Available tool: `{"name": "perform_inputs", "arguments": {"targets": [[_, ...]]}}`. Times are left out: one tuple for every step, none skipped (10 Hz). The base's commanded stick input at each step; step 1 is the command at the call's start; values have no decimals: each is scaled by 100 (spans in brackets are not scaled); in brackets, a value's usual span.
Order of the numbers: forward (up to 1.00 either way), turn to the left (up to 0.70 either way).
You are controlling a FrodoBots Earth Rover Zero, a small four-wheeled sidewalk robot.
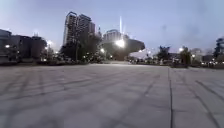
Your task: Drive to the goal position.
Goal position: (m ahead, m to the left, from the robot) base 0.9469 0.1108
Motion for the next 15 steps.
{"name": "perform_inputs", "arguments": {"targets": [[70,0],[70,0],[70,0],[70,0],[70,-4],[70,-11],[70,-17],[70,-24],[70,-31],[70,-34],[70,-29],[70,-25],[70,-21],[70,-17],[70,-12]]}}
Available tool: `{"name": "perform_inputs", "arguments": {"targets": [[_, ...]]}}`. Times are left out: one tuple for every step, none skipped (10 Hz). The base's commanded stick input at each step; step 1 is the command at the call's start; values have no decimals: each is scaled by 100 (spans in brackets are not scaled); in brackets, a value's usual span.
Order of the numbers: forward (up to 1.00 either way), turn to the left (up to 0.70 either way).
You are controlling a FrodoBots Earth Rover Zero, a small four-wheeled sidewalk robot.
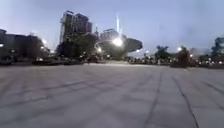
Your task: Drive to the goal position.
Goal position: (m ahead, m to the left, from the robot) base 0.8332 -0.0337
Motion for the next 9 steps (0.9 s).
{"name": "perform_inputs", "arguments": {"targets": [[70,-8],[70,-4],[70,0],[70,0],[70,0],[70,0],[70,0],[70,0],[70,0]]}}
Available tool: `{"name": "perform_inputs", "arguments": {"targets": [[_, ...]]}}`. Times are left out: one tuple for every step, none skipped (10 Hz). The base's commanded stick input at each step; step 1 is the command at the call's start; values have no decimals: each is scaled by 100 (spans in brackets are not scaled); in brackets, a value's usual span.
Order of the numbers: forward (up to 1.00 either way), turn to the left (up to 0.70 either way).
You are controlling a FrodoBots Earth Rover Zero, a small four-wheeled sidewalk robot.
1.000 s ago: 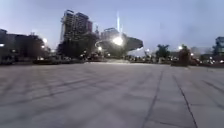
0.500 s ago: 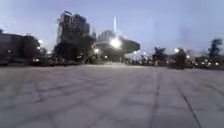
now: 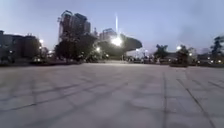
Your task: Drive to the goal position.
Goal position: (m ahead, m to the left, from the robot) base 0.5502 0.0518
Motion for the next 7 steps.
{"name": "perform_inputs", "arguments": {"targets": [[70,0],[70,0],[70,0],[70,0],[70,-14],[70,-35],[70,-35]]}}
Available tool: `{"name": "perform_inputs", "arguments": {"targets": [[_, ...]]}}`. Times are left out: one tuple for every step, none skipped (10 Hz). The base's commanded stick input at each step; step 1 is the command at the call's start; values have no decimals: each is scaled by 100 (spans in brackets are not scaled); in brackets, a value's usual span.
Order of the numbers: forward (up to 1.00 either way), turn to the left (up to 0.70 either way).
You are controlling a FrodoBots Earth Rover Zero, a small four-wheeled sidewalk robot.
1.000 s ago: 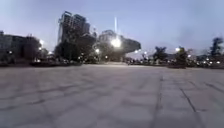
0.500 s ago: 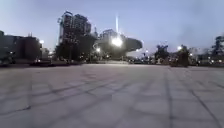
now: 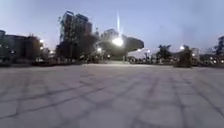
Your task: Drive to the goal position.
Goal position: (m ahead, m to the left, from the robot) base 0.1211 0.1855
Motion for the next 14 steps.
{"name": "perform_inputs", "arguments": {"targets": [[70,-35],[70,-35],[70,-35],[70,-29],[70,-24],[70,-18],[70,-12],[70,-6],[70,0],[70,0],[70,0],[70,0],[70,0],[70,0]]}}
